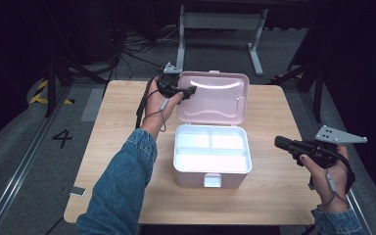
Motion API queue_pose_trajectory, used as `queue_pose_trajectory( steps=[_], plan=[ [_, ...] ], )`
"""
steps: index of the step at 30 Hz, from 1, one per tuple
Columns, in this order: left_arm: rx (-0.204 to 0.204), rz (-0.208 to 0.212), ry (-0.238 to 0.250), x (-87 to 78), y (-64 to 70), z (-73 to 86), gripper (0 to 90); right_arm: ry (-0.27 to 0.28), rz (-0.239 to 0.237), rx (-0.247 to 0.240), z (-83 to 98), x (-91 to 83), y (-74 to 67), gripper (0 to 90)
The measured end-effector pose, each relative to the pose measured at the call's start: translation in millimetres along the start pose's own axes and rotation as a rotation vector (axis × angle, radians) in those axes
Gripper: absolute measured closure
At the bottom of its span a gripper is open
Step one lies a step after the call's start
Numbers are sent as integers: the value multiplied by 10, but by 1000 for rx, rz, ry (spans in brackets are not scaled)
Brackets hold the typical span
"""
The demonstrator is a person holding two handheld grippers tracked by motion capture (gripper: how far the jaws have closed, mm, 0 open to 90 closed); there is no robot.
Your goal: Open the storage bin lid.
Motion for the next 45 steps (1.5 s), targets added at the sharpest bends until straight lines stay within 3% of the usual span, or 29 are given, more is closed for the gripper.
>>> queue_pose_trajectory(
  steps=[4,11,39,45],
  plan=[
    [0,1,-23,64,-47,23,418,-5,0,4,10,1,6,852],
    [-50,9,-44,177,-110,93,401,-7,5,9,31,-7,48,851],
    [-152,23,-177,452,-274,387,340,-32,11,20,98,25,110,845],
    [-150,20,-197,493,-292,433,328,-39,12,21,103,35,104,844]
  ],
)
Point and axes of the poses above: each handheld gripper's, and its own axes: x roughly forward along the jaws, z roughly out of its underside, y roughly to its right, the point moved 7 cm from there along x, roughly forward along the jaws, and after that the axes turned 4 degrees about z, right-handed, at the moved point
